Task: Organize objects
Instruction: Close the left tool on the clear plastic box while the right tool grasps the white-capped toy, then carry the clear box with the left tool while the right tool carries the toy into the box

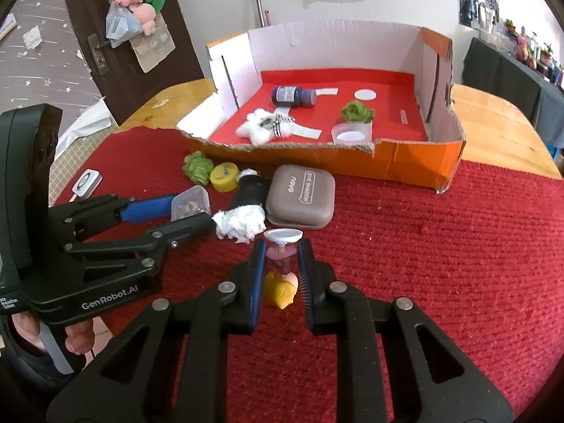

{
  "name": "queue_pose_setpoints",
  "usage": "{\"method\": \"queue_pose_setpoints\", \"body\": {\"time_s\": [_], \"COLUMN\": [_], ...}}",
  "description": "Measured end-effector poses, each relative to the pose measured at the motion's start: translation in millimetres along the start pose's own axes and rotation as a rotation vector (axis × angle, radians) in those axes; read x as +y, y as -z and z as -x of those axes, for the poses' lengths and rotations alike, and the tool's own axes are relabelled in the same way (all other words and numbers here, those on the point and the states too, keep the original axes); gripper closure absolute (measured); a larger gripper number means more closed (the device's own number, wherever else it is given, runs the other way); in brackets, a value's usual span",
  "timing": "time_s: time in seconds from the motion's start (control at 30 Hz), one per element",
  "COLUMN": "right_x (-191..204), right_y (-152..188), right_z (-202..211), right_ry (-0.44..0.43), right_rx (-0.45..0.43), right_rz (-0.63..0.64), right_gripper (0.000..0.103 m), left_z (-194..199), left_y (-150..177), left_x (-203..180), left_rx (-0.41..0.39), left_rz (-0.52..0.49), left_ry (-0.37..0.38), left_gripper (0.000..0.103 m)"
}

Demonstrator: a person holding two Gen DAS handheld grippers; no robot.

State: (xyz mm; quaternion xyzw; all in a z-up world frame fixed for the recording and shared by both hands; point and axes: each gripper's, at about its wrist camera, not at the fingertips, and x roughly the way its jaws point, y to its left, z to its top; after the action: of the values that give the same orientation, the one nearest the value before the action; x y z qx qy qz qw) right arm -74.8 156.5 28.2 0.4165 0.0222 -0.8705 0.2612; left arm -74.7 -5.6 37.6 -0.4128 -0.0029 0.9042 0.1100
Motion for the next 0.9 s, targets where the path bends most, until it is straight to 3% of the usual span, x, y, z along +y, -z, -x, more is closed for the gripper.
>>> {"method": "queue_pose_setpoints", "body": {"time_s": [0.9], "right_x": [7], "right_y": [-12], "right_z": [22], "right_ry": [-0.01], "right_rx": [-0.052], "right_rz": [0.017], "right_gripper": [0.086], "left_z": [12], "left_y": [-9], "left_x": [-5], "left_rx": [-0.036], "left_rz": [-0.009], "left_ry": [-0.001], "left_gripper": [0.059]}}
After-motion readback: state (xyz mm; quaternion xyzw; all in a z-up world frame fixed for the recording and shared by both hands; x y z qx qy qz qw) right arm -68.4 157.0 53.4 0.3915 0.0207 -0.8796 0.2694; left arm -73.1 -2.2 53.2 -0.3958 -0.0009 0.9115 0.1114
